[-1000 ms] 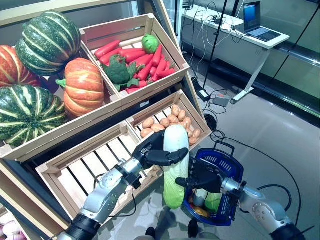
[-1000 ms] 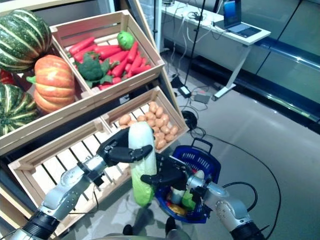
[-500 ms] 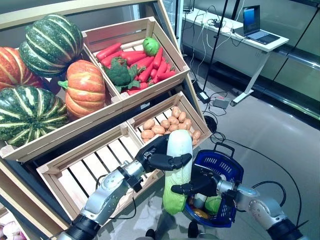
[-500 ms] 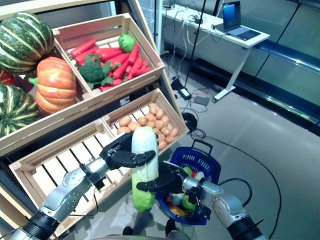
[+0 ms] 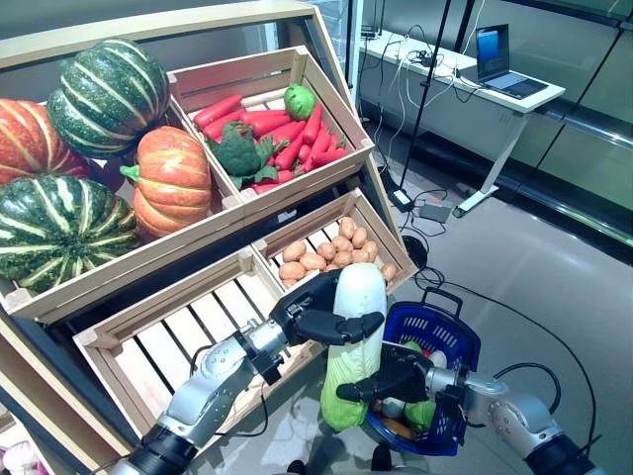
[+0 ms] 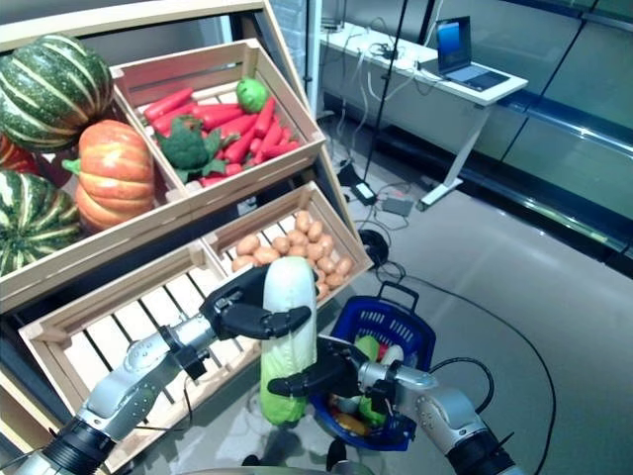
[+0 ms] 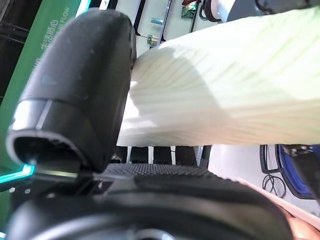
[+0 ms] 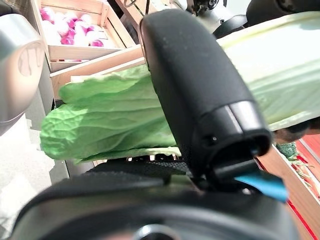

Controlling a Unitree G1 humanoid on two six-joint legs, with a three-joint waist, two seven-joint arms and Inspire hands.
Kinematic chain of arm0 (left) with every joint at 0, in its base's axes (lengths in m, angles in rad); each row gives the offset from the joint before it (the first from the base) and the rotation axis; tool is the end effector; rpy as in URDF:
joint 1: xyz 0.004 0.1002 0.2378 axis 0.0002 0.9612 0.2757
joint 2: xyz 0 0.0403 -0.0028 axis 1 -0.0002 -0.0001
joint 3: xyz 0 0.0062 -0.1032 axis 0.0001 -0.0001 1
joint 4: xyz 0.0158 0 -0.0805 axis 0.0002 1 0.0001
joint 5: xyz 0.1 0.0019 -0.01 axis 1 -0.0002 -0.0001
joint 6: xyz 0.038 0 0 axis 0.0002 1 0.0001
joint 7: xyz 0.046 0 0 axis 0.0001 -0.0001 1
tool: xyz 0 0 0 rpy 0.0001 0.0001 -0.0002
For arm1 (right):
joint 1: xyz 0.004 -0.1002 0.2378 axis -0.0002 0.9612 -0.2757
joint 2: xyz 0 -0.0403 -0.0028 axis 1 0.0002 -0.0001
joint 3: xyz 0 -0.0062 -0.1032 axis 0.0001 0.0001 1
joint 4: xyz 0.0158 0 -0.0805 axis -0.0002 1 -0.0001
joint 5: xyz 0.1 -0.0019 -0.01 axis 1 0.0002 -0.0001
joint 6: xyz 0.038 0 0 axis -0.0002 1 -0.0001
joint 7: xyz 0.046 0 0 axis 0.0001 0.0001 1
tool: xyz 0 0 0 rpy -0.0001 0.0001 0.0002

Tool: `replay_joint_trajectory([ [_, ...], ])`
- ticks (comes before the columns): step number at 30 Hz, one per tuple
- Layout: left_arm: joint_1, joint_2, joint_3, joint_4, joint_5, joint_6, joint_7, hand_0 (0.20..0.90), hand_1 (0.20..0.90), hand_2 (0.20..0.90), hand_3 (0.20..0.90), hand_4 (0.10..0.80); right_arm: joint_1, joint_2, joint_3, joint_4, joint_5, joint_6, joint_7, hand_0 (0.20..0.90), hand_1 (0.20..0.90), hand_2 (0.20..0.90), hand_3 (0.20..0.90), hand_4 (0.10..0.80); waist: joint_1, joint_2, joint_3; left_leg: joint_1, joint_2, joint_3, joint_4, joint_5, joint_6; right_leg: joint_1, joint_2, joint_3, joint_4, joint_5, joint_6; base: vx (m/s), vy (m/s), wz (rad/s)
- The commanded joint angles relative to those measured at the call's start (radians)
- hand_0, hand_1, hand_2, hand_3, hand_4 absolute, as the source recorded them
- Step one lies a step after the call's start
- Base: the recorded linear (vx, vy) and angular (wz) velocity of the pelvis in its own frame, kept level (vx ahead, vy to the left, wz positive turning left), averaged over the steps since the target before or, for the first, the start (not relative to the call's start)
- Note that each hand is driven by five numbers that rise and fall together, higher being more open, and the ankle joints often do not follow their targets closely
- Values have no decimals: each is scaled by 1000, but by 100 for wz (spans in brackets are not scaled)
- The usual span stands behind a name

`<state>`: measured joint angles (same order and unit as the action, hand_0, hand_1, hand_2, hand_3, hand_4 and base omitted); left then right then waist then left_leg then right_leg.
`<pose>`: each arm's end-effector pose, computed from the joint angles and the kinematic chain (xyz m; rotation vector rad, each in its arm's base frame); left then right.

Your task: Put vegetables into the basket

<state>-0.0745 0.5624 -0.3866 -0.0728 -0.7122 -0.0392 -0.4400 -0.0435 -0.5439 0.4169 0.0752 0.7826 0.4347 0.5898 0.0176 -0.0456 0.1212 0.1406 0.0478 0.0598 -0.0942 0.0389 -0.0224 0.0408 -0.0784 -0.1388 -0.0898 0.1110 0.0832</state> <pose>0.2050 0.1758 0.0621 -0.1687 0.0302 -0.8155 0.1866 -0.1818 0.0106 0.3540 0.6532 0.9074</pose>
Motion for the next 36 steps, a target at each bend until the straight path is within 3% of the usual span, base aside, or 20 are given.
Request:
replay_joint_trajectory([
  [1, -143, -81, 41, -152, -119, -208, -37, 300, 300, 300, 300, 400, -31, 12, 66, -22, 0, -17, 110, 900, 900, 900, 900, 800, 10, -9, -44, -4, -10, -36, 7, -72, -22, 99, -54, -2, 3, -75, 64, 0, 0, 0],
  [2, -143, -82, 40, -151, -122, -208, -40, 300, 300, 300, 300, 400, -32, 12, 67, -20, 3, -19, 112, 686, 686, 686, 686, 657, 11, -9, -44, -3, -10, -36, 7, -73, -22, 99, -54, -2, 3, -75, 64, 0, 0, 0],
  [3, -142, -83, 39, -151, -122, -208, -45, 300, 300, 300, 300, 400, -32, 14, 69, -19, 5, -21, 110, 316, 316, 316, 316, 411, 11, -9, -44, -3, -10, -36, 7, -73, -23, 100, -54, -3, 3, -75, 64, 0, 0, 0],
  [15, -124, -85, 45, -150, -116, -189, -65, 309, 309, 309, 309, 406, -18, 22, 57, -26, 28, -41, 97, 300, 300, 300, 300, 400, 10, -5, -48, -2, -10, -36, 7, -73, -23, 99, -53, 1, 3, -75, 65, 0, 0, 0],
  [16, -125, -83, 43, -150, -103, -191, -58, 418, 418, 418, 418, 478, -19, 22, 54, -25, 38, -38, 96, 300, 300, 300, 300, 400, 9, -4, -48, -3, -10, -36, 7, -73, -22, 98, -53, 2, 3, -75, 65, 0, 0, 0],
  [17, -124, -73, 43, -149, -83, -198, -36, 836, 836, 836, 836, 758, -18, 24, 47, -30, 44, -42, 98, 300, 300, 300, 300, 400, 8, -3, -46, -4, -10, -37, 7, -71, -23, 98, -52, 2, 3, -74, 65, 0, 0, 0],
  [18, -121, -68, 47, -148, -86, -199, -23, 900, 900, 900, 900, 800, -13, 22, 41, -39, 49, -45, 96, 300, 300, 300, 300, 400, 8, -2, -46, -4, -10, -38, 7, -71, -23, 98, -52, 2, 3, -74, 65, 0, 0, 0],
  [25, -103, -49, 95, -135, -94, -207, 11, 900, 900, 900, 900, 800, 3, 3, -13, -72, 123, -78, 55, 300, 300, 300, 300, 400, 9, -2, -44, -6, -9, -40, 7, -69, -24, 96, -51, 0, 3, -72, 66, 0, 0, 0],
  [36, -44, -42, 202, -131, -75, -188, 22, 900, 900, 900, 900, 800, 47, 45, -170, -104, 252, -170, -18, 300, 300, 300, 300, 400, 2, 0, -42, -20, -7, -40, 7, -66, -22, 85, -47, -10, 3, -71, 65, 0, 0, 0],
])
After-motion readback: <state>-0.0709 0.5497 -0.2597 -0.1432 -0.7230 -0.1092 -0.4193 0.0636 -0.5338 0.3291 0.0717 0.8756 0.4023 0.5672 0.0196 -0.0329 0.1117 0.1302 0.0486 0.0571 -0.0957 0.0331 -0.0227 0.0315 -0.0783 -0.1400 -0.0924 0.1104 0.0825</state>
